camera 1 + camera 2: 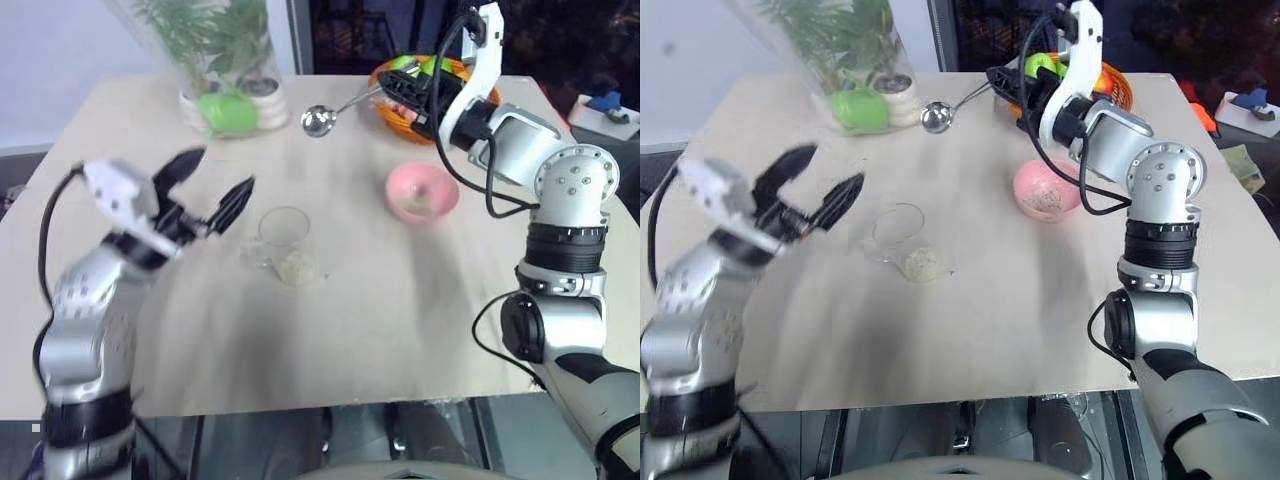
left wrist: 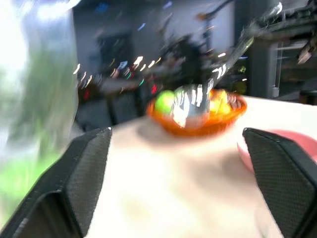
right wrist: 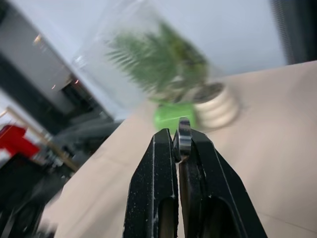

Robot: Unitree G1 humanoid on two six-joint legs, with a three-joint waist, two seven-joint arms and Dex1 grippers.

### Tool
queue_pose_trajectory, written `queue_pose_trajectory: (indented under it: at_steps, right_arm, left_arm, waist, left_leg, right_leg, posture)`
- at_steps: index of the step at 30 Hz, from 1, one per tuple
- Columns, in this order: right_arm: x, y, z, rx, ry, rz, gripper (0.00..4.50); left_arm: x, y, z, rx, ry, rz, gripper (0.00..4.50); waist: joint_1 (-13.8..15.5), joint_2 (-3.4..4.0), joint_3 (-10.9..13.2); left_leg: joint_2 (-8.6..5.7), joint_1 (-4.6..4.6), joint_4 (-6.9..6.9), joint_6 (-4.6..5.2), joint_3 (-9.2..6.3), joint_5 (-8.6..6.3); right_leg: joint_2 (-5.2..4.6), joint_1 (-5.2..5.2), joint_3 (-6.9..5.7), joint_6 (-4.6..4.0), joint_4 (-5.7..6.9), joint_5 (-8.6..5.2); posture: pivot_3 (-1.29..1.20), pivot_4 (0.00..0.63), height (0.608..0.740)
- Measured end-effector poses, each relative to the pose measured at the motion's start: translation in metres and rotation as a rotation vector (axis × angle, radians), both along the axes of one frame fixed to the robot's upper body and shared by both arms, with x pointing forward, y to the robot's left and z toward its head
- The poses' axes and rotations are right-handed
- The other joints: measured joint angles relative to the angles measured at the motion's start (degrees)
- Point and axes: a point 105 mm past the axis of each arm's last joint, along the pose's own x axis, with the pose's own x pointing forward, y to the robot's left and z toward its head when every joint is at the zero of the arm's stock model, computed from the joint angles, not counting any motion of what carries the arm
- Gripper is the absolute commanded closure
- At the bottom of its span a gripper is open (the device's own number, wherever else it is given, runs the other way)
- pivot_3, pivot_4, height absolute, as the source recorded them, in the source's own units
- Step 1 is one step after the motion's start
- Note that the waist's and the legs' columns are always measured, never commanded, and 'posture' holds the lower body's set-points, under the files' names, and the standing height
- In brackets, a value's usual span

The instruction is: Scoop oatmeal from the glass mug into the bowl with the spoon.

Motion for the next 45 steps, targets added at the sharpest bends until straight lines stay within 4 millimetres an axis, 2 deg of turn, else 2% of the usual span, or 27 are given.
queue_pose_trajectory:
  at_steps: [4,8,11,17,21,27,32,35,40,45]
  right_arm:
    - [0.005,-0.008,-0.005,0.021,0.019,-0.025,4.5]
    - [0.006,-0.009,-0.003,0.028,0.012,-0.035,4.5]
    - [0.006,-0.01,-0.004,0.028,0.012,-0.04,4.5]
    - [0.006,-0.012,-0.006,0.042,0.018,-0.048,4.5]
    - [0.002,-0.017,-0.005,0.043,0.008,-0.067,4.5]
    - [0.0,-0.026,-0.003,0.049,0.0,-0.098,4.5]
    - [-0.003,-0.027,-0.009,0.043,0.011,-0.104,4.5]
    - [-0.005,-0.026,-0.009,0.045,0.013,-0.099,4.5]
    - [-0.008,-0.025,-0.006,0.047,0.0,-0.099,4.5]
    - [-0.01,-0.027,-0.005,0.04,-0.009,-0.097,4.5]
  left_arm:
    - [-0.029,0.008,-0.039,-0.041,0.135,0.1,0.29]
    - [-0.04,0.012,-0.06,-0.022,0.179,0.174,0.29]
    - [-0.033,0.004,-0.066,-0.009,0.177,0.176,0.29]
    - [-0.005,-0.014,-0.077,-0.002,0.173,0.179,0.29]
    - [0.009,-0.015,-0.08,0.008,0.174,0.209,1.54]
    - [0.017,-0.019,-0.083,0.015,0.173,0.233,1.54]
    - [0.025,-0.022,-0.077,-0.001,0.153,0.255,1.54]
    - [0.029,-0.027,-0.075,-0.005,0.148,0.254,2.4]
    - [0.03,-0.034,-0.078,-0.01,0.161,0.244,4.44]
    - [0.032,-0.034,-0.074,-0.019,0.149,0.256,4.44]
  waist:
    - [0.67,0.02,0.01]
    - [1.26,0.04,0.0]
    - [1.75,0.05,0.0]
    - [1.69,0.08,-0.01]
    - [1.64,0.08,-0.01]
    - [1.63,0.08,-0.01]
    - [1.65,0.08,-0.01]
    - [1.63,0.08,-0.01]
    - [1.62,0.08,-0.01]
    - [1.65,0.08,-0.02]
  left_leg:
    - [0.0,0.04,0.01,0.09,-0.05,-0.06]
    - [-0.01,0.18,0.03,0.23,-0.04,-0.13]
    - [-0.02,0.17,0.03,0.23,-0.04,-0.13]
    - [-0.02,0.13,0.03,0.13,0.01,-0.07]
    - [-0.01,0.11,0.03,0.14,0.02,-0.08]
    - [0.0,0.11,0.03,0.22,0.01,-0.13]
    - [0.0,0.11,0.03,0.22,0.01,-0.13]
    - [0.0,0.11,0.03,0.21,0.01,-0.12]
    - [0.0,0.11,0.03,0.21,0.01,-0.12]
    - [0.0,0.11,0.03,0.22,0.02,-0.13]
  right_leg:
    - [-0.02,0.02,-0.01,-0.02,0.03,0.0]
    - [0.04,0.12,-0.08,-0.12,0.06,0.07]
    - [0.08,0.12,-0.12,-0.13,0.05,0.08]
    - [0.12,0.1,-0.11,-0.12,0.01,0.07]
    - [0.13,0.09,-0.09,-0.12,0.0,0.07]
    - [0.12,0.09,-0.1,-0.12,0.0,0.07]
    - [0.11,0.09,-0.1,-0.12,0.0,0.07]
    - [0.11,0.09,-0.09,-0.12,0.0,0.07]
    - [0.12,0.09,-0.09,-0.12,0.0,0.07]
    - [0.11,0.09,-0.09,-0.12,0.0,0.07]
  posture:
    - [0.0,0.15,0.74]
    - [0.0,0.15,0.74]
    - [0.0,0.15,0.74]
    - [0.0,0.15,0.74]
    - [0.0,0.15,0.74]
    - [0.0,0.15,0.74]
    - [0.0,0.15,0.74]
    - [0.0,0.15,0.74]
    - [0.0,0.15,0.74]
    - [0.0,0.15,0.74]
